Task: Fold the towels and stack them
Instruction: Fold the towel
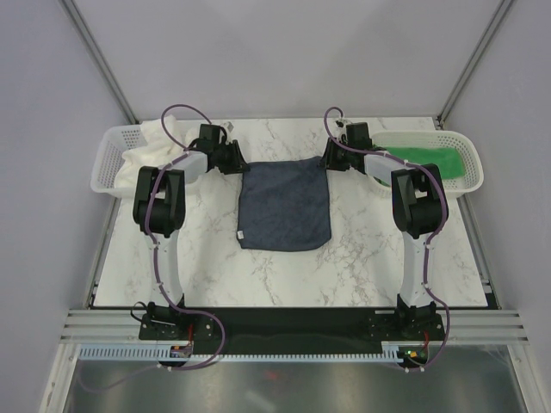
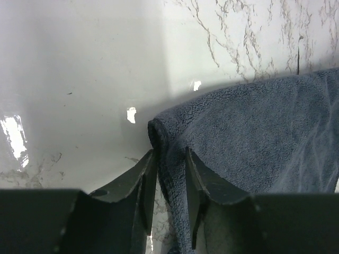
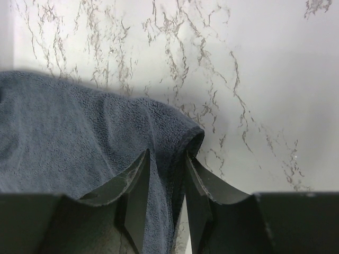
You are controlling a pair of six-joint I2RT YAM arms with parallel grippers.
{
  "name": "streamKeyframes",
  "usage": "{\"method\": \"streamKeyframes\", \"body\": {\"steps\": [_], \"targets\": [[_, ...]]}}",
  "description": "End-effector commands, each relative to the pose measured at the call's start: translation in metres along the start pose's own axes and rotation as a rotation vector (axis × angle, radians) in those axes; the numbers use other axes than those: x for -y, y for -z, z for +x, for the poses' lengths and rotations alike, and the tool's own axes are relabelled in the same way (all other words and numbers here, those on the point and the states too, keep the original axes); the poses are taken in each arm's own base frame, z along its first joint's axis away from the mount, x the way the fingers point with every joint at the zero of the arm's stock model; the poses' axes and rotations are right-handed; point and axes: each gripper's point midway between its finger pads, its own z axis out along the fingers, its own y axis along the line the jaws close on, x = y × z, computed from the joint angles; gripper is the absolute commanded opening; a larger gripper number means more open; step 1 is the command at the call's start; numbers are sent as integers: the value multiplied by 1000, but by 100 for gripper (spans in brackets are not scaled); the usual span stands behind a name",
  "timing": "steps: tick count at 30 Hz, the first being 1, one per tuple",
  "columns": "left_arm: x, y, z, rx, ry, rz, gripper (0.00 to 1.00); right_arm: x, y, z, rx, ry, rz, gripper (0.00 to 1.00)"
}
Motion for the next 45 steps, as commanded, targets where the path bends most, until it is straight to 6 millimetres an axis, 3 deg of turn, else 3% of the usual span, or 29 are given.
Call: {"method": "streamKeyframes", "body": {"steps": [1,6,9,14,16,18,20,27,29,30,32,33,35,36,41,45], "targets": [[8,-2,-14,29,-28,38,34,-8,3,-23,60,18,-32,38],[9,-5,-19,37,-33,45,36,-8,3,-25,65,19,-31,37],[12,-6,-19,31,-29,64,31,-6,4,-26,68,16,-28,38],[15,-5,-19,28,-25,76,10,-7,6,-26,70,16,-32,36],[18,-1,-23,38,-28,82,2,-8,7,-28,77,14,-36,16],[21,3,-29,44,-27,82,2,-9,11,-31,83,8,-40,0],[29,11,-36,52,-32,100,2,-13,15,-35,93,12,-44,0],[60,45,-61,98,-63,162,2,-34,53,-65,190,50,-76,0],[64,53,-64,110,-73,165,2,-32,60,-58,208,56,-66,0],[68,62,-66,121,-82,168,2,-41,76,-72,265,76,-76,0],[73,70,-65,126,-103,183,2,-37,84,-66,285,83,-51,0],[79,80,-69,142,-119,194,2,-46,101,-78,337,103,-65,0],[88,90,-70,152,-136,223,2,-43,111,-77,362,106,-42,0],[89,94,-69,153,-136,227,2,-51,127,-85,404,119,-51,0],[106,131,-75,216,-172,237,2,-54,158,-84,458,135,-35,0],[118,152,-73,244,-189,270,2,-72,186,-87,498,165,-83,0]]}}
